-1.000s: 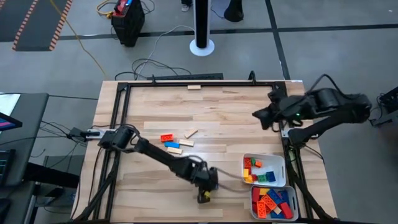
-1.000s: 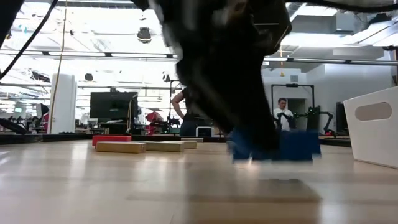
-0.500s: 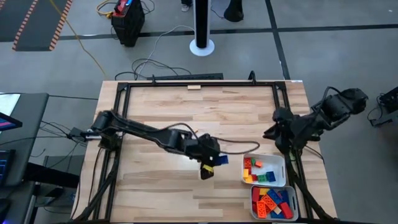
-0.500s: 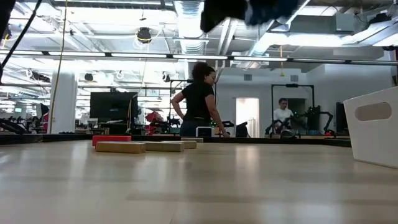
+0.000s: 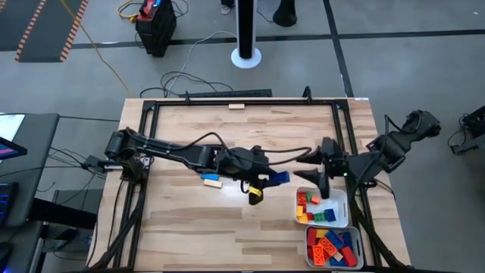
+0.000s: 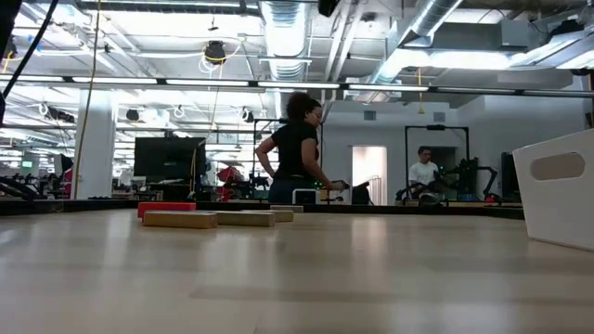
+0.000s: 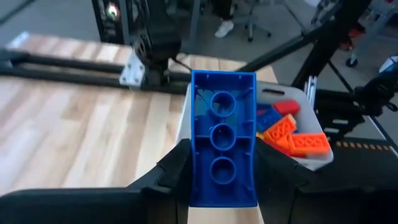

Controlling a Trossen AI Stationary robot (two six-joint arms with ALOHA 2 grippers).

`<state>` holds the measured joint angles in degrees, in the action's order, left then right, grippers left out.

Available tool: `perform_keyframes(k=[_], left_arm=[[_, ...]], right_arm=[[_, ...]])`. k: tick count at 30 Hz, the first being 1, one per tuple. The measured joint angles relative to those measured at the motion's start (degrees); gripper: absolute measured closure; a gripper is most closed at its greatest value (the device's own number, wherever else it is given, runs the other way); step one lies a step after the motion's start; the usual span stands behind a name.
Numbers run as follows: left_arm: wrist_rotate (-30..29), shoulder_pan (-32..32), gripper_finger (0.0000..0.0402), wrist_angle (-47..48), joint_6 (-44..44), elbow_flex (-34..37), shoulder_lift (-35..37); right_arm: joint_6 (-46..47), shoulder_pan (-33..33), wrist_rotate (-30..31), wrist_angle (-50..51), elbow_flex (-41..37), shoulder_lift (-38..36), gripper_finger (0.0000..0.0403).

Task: Sort blocks by size
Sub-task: Put the big blue game piece into the gray bin

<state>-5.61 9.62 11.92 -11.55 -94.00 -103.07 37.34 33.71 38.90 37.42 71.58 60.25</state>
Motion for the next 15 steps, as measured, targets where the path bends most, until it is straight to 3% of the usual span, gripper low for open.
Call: perform_keyframes(k=[4, 15], left_arm=[[0.8, -0.8, 0.028, -4.7, 3.0, 0.0, 0.0], [11.6, -4.4, 0.028, -14.7, 3.5, 0.0, 1.7]], right_arm=[[-5.7, 0.3, 5.6, -7.9, -1.5, 2.2, 0.0143], [-11.1, -0.8, 8.9, -16.2, -1.7, 7.1, 0.0142]])
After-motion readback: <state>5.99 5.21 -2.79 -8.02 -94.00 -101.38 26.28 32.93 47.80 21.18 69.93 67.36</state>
